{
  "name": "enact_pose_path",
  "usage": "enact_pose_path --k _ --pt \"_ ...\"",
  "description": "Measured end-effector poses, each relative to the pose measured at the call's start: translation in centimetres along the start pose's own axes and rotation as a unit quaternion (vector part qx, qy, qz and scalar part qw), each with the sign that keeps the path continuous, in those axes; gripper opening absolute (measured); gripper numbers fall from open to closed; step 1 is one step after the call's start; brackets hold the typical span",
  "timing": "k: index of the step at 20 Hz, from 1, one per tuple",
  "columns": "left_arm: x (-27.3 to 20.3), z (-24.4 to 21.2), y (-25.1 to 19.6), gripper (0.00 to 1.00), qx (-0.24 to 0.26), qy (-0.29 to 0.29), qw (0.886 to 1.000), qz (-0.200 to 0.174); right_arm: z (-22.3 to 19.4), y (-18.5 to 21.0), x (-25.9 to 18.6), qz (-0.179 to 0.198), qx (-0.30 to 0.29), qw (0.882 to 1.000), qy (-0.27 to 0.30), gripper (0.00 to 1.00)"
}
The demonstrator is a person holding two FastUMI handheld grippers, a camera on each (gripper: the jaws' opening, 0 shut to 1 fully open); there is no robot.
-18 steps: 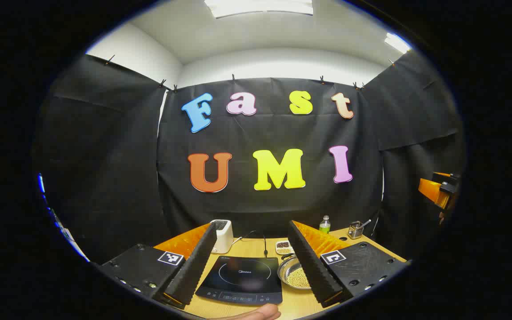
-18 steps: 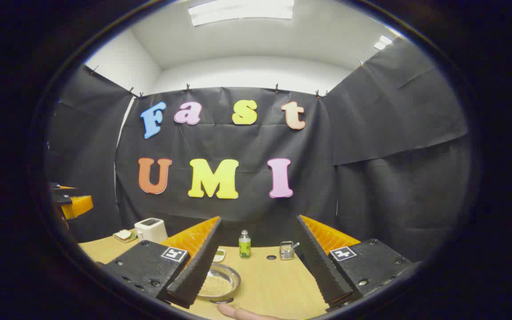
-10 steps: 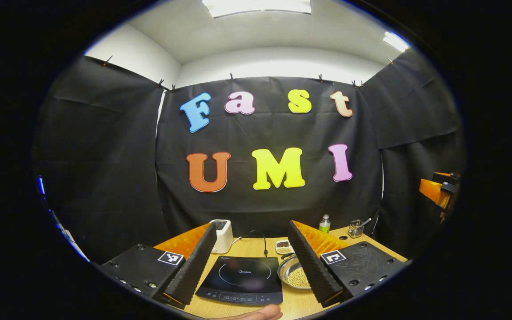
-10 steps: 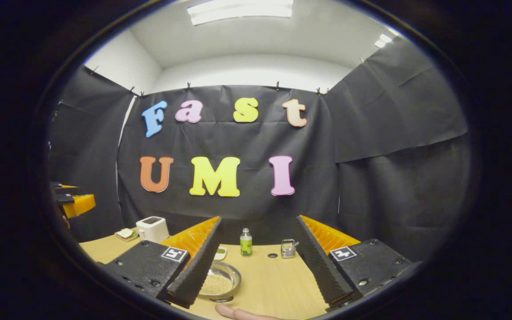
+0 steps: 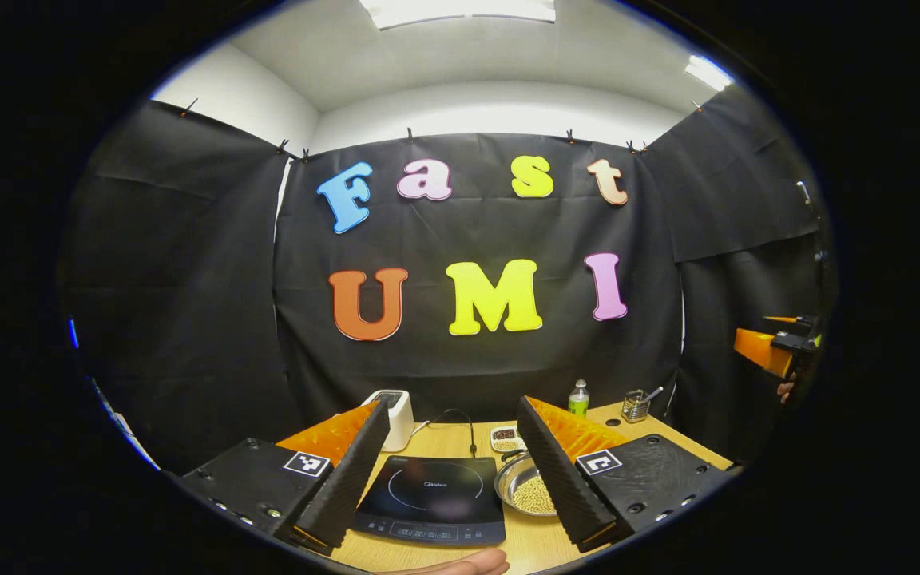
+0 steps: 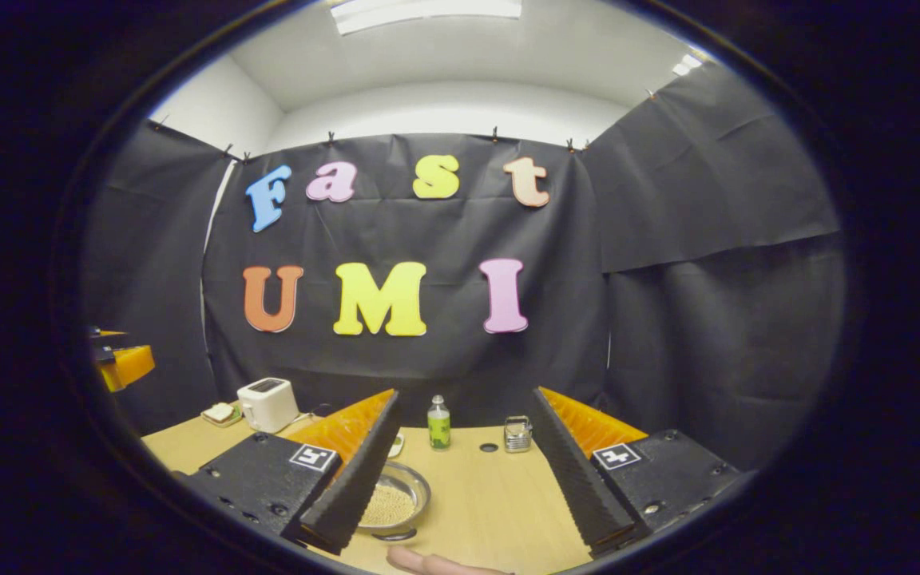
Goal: First push the handle of the pot to place it horizontally, then grasp the pot with both hands and set it on the induction cooktop.
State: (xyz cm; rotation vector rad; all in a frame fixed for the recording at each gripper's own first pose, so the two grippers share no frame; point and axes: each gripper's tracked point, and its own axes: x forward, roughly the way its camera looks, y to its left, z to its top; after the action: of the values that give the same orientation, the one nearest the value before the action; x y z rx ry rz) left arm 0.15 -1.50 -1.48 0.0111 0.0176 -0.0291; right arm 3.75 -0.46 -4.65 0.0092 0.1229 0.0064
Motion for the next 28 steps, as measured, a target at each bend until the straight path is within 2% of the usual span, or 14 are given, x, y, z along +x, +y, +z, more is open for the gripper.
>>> enact_pose_path --k 7,10,12,13,14,15,16,17,20,22,23,25,28 --pt "-1.5 0.2 -1.0 0.96 0.003 -0.009 1.000 -0.002 -6.6 2.1 2.6 0.042 -0.003 0.996 0.078 0.99" --pt "-2.0 -0.1 -1.6 0.96 -0.006 -0.009 1.000 -0.007 -9.7 3.4 3.5 0.061 0.017 0.990 0.123 0.90" --pt "-2.3 -0.4 -1.9 0.96 -0.008 -0.007 1.000 -0.013 -12.2 4.5 4.1 0.076 0.023 0.984 0.157 0.75" --pt "-2.4 -0.4 -1.9 0.96 -0.004 -0.007 1.000 -0.014 -13.5 4.9 4.3 0.081 0.023 0.981 0.176 0.58" --pt "-2.5 -0.5 -1.7 0.96 0.000 -0.006 1.000 -0.013 -14.8 5.2 4.6 0.082 0.023 0.977 0.194 0.49" --pt "-2.6 -0.6 -1.6 0.96 0.004 -0.006 1.000 -0.012 -16.1 5.7 4.8 0.086 0.021 0.973 0.213 0.34" --pt "-2.6 -0.8 -1.5 0.96 0.007 -0.005 1.000 -0.012 -17.4 6.2 5.0 0.091 0.015 0.969 0.228 0.27" --pt "-2.7 -0.9 -1.4 0.96 0.010 -0.004 1.000 -0.011 -18.3 6.4 5.0 0.091 0.015 0.967 0.239 0.05" --pt "-2.8 -1.4 -0.7 0.96 0.014 -0.002 1.000 -0.006 -21.2 7.9 5.0 0.106 0.012 0.955 0.276 0.04" --pt "-2.6 -1.8 -0.5 0.96 0.007 0.000 1.000 -0.004 -23.5 9.7 4.4 0.131 0.016 0.941 0.311 0.01" --pt "-2.5 -1.9 -0.4 0.96 0.005 0.002 1.000 -0.005 -24.7 10.2 4.1 0.138 0.008 0.935 0.326 0.04" --pt "-2.4 -2.5 0.1 0.96 0.010 0.007 1.000 -0.002 -26.6 11.2 3.7 0.152 -0.010 0.926 0.346 0.01" --pt "-2.2 -3.2 0.6 0.96 0.020 0.013 1.000 0.005 -29.7 13.8 2.3 0.190 -0.018 0.902 0.387 0.04"
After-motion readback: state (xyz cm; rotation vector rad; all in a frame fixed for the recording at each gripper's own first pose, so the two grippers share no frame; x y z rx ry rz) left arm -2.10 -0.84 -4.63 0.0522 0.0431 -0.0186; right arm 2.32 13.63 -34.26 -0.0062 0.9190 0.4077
